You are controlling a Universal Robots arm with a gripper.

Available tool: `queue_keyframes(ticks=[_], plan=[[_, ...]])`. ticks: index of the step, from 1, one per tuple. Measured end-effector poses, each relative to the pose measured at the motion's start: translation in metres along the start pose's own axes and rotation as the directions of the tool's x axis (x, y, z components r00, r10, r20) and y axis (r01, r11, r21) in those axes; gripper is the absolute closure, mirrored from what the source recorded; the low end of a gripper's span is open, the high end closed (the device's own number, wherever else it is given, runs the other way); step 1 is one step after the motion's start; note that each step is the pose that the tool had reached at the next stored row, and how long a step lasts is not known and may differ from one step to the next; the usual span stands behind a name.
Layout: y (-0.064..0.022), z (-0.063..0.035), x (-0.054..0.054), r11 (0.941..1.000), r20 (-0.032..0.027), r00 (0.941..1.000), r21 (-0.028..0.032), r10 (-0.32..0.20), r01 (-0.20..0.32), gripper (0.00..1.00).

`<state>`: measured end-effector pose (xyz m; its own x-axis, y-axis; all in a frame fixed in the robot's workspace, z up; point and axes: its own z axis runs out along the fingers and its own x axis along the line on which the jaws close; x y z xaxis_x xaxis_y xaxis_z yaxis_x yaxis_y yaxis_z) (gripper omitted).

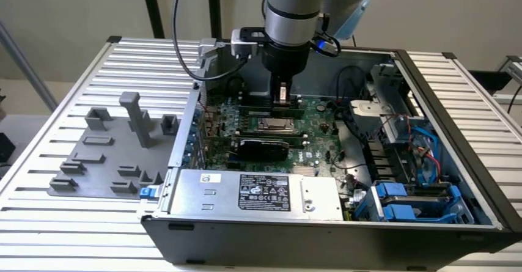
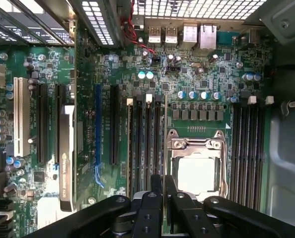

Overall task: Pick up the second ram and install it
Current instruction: 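Insert the second ram into the second slot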

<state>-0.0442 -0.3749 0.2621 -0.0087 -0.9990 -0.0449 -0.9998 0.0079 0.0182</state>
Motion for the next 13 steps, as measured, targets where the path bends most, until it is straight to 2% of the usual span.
queue_keyframes(ticks=[8, 13], plan=[[-0.0004, 0.0145, 0.001, 1.0, -0.0022, 1.0, 0.0008, 0.004, -0.004, 0.86], [-0.0005, 0.0224, 0.002, 1.0, -0.0086, 0.9999, 0.0016, 0.007, -0.007, 0.86]])
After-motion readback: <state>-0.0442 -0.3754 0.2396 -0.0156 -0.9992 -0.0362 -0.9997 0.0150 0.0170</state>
